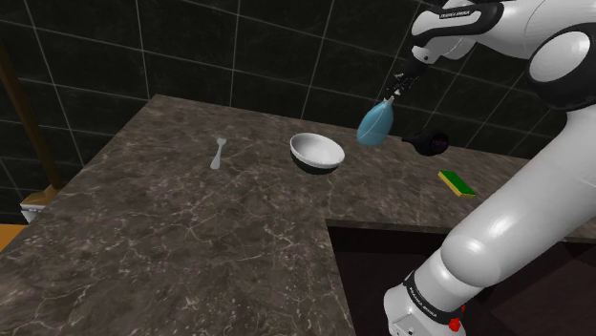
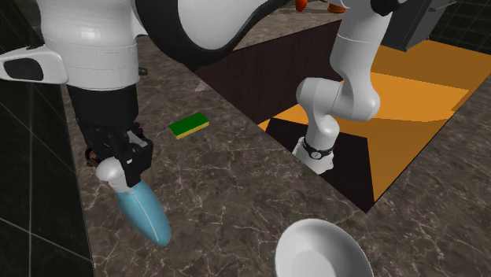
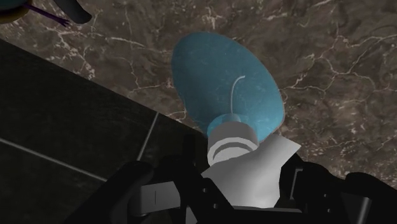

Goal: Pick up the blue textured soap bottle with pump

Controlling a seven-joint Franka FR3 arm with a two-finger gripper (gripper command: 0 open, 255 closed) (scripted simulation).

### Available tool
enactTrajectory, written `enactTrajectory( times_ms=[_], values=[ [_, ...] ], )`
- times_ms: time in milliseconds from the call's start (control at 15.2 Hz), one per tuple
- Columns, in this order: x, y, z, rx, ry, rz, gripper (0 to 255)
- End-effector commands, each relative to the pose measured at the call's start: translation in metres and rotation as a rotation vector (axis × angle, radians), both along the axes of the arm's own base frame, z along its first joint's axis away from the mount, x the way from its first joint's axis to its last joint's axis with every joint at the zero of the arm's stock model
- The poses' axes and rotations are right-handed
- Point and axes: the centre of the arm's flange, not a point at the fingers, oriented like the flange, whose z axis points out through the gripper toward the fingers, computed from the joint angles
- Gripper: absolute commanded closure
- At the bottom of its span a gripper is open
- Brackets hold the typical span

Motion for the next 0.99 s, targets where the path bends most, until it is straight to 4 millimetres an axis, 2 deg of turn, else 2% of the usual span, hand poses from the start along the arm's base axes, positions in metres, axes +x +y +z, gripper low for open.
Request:
enactTrajectory(
  times_ms=[0, 924],
  values=[
    [0.000, 0.000, -0.001, 0.001, 0.002, 0.000, 255],
    [0.000, 0.000, 0.073, 0.001, 0.002, 0.000, 255]
  ],
)
